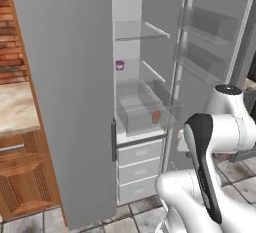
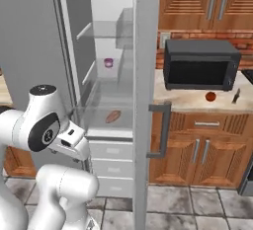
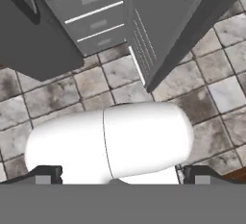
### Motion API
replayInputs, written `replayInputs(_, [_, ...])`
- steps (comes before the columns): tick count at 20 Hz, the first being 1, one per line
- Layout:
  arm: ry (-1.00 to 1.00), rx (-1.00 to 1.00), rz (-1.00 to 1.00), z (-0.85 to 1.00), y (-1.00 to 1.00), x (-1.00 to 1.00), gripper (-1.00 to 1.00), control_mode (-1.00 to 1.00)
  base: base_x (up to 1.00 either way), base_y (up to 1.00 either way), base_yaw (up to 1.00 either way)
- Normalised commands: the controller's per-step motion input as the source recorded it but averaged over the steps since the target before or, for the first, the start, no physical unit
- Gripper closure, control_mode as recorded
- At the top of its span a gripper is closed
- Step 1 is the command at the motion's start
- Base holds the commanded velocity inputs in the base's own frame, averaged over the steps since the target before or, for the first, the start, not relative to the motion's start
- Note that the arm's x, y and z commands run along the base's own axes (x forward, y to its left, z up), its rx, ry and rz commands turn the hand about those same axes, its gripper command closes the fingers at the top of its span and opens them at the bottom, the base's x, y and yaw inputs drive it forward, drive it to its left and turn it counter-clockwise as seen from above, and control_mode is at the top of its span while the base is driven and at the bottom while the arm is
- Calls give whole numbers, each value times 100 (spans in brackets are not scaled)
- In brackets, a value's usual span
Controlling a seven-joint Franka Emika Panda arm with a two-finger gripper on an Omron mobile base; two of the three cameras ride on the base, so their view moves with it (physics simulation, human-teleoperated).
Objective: Place the sweet potato and tomato inside the fridge drawer. Close the drawer after placing the vegetables.
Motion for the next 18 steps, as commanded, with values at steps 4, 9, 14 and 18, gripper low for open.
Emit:
replayInputs(4, [0,0,0,0,0,0,-100,100,-73,-1,-47])
replayInputs(9, [0,0,0,0,0,0,-100,100,-27,-20,-69])
replayInputs(14, [0,0,0,0,0,0,-100,100,28,-73,-64])
replayInputs(18, [0,0,0,0,0,0,-100,100,83,-72,-40])
